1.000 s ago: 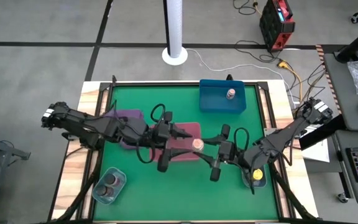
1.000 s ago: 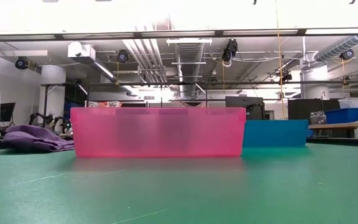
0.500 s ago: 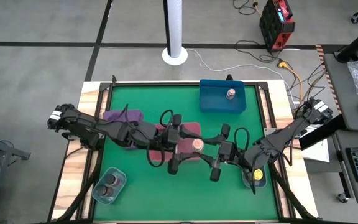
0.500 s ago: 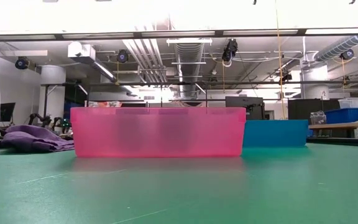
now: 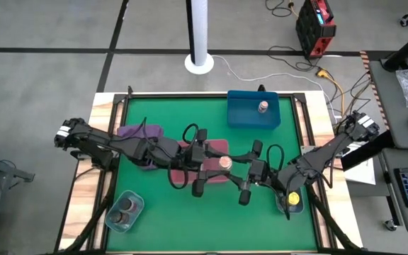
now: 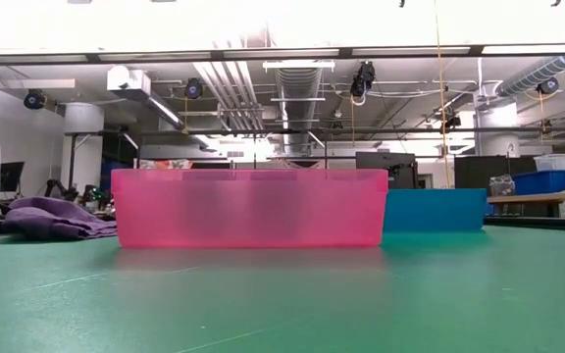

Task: Sort spices by type
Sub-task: Put the brown seasoning bottle into the blue bin, then return to Home Position

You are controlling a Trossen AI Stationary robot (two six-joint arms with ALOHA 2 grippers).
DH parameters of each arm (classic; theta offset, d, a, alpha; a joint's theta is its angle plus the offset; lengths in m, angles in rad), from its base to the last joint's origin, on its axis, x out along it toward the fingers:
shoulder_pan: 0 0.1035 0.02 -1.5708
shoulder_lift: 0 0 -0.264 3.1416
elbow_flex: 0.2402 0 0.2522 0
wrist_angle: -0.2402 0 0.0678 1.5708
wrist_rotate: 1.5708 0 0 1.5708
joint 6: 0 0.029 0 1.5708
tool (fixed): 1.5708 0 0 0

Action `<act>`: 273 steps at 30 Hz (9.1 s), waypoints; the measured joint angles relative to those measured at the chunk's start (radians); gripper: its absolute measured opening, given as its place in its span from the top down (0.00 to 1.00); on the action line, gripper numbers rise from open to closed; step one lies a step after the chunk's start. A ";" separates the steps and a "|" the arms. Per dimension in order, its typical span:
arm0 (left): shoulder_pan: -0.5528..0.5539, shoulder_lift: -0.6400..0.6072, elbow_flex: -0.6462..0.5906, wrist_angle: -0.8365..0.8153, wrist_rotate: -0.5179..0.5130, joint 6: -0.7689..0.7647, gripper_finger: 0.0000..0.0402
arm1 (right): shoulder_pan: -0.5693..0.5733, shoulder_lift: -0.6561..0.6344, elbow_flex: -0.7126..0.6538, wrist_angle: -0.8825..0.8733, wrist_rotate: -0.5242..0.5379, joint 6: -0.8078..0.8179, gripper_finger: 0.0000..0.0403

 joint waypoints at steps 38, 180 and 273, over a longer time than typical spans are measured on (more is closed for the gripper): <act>-0.003 -0.018 0.001 -0.335 -0.422 0.029 0.57 | -0.173 0.084 0.341 -0.602 -0.034 0.472 0.21; -0.006 -0.295 0.021 -0.811 -0.779 -0.382 0.30 | -1.197 0.123 0.172 -0.792 -0.816 0.269 0.34; 0.562 -1.483 -1.423 0.195 0.233 0.195 0.30 | -0.798 -1.296 -1.194 0.220 -0.657 0.226 0.26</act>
